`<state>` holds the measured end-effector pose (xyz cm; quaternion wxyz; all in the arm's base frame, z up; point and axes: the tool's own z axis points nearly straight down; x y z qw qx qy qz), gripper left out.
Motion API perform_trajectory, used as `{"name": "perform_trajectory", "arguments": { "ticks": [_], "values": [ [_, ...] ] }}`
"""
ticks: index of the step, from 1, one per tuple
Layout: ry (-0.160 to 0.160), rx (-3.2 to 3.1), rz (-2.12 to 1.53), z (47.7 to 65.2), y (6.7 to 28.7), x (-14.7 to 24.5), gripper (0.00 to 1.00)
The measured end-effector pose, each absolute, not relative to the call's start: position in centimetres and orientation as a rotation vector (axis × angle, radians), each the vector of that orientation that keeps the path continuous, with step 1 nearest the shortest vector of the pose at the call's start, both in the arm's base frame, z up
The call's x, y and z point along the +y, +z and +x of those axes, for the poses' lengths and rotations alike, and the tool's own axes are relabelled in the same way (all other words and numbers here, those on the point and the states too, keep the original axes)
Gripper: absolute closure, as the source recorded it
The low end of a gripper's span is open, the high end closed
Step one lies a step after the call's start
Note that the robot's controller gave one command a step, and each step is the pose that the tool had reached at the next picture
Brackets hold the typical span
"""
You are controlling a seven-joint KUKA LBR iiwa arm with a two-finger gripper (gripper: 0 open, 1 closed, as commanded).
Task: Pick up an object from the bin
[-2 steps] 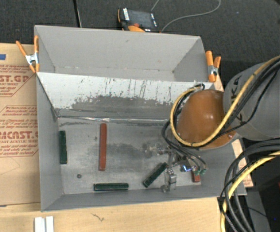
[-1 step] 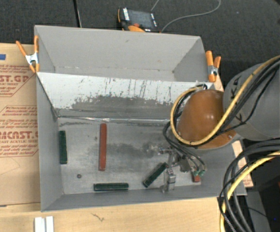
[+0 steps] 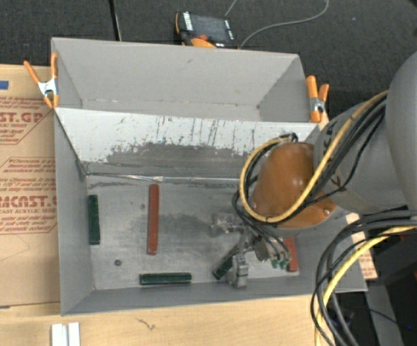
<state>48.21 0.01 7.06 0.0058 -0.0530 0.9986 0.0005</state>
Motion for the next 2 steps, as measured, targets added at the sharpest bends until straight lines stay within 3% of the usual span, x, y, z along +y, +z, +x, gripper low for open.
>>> {"name": "perform_trajectory", "arguments": {
  "ticks": [1, 2],
  "values": [
    [0.001, 3.129, -0.165, 48.42, 7.13, 0.05, 0.00],
    [0.002, 3.137, -0.166, 48.21, 7.04, 0.07, 1.00]
  ]
}}
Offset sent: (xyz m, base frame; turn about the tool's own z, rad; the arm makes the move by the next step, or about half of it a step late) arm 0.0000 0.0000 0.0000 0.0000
